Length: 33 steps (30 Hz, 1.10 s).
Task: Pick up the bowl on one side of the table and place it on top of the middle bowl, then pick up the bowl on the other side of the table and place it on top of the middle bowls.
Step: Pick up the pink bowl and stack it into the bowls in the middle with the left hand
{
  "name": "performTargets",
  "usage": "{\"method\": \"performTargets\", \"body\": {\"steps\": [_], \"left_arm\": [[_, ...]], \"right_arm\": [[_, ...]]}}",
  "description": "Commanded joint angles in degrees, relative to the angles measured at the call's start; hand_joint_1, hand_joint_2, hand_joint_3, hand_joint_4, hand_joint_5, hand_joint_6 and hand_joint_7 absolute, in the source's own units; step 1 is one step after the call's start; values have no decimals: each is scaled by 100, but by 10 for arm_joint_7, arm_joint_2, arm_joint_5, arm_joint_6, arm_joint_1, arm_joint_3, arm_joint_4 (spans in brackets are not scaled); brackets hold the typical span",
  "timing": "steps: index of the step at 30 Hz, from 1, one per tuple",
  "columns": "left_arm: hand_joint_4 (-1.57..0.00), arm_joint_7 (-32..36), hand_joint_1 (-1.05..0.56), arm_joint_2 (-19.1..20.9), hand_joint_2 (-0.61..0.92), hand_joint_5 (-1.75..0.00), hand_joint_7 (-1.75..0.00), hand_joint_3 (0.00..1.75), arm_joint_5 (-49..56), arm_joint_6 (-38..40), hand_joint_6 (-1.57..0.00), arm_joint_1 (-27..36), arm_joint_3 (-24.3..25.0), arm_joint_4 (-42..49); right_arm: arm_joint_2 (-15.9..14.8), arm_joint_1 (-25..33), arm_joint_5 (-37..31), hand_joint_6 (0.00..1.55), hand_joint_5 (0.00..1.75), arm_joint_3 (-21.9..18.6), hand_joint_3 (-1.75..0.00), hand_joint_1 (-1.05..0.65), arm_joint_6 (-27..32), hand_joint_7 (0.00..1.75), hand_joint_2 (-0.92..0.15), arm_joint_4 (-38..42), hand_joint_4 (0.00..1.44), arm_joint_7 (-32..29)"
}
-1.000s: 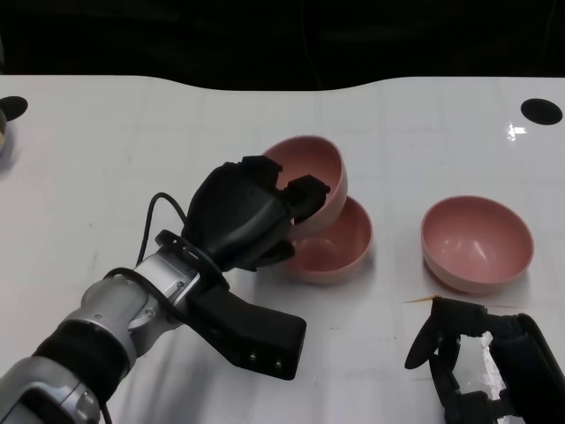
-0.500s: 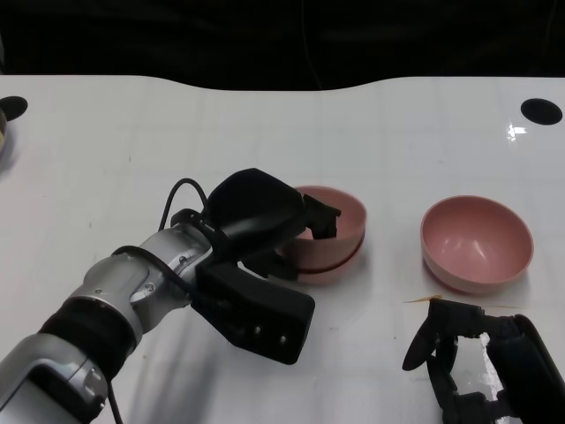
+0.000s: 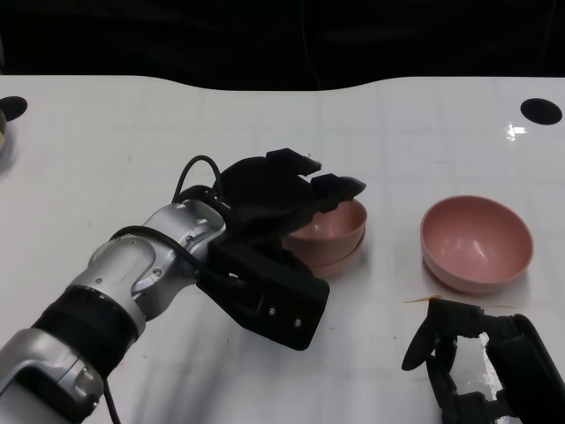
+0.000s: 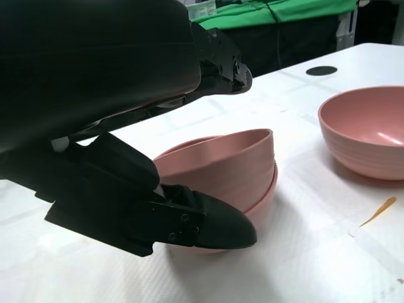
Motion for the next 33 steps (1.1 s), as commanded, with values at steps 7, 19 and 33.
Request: {"method": "performTargets", "body": {"steps": [7,19,33], "left_arm": [[0,-13,-93,39,92,-3,0,33,-15,17,-4,63,30,-90],[0,28,-86,37,92,0,0,31,25,27,0,129,15,-89],[-3,56,-85,20,92,-2,-1,34,35,14,-2,109,3,-40]], "right_arm": [[-5,3,10,87,171,-1,-164,21,7,133,-12,-6,90,4],[-6,2,3,88,171,-2,-164,23,3,133,-11,-4,91,0],[-6,0,6,87,170,-2,-165,22,2,132,-12,1,90,1]]}}
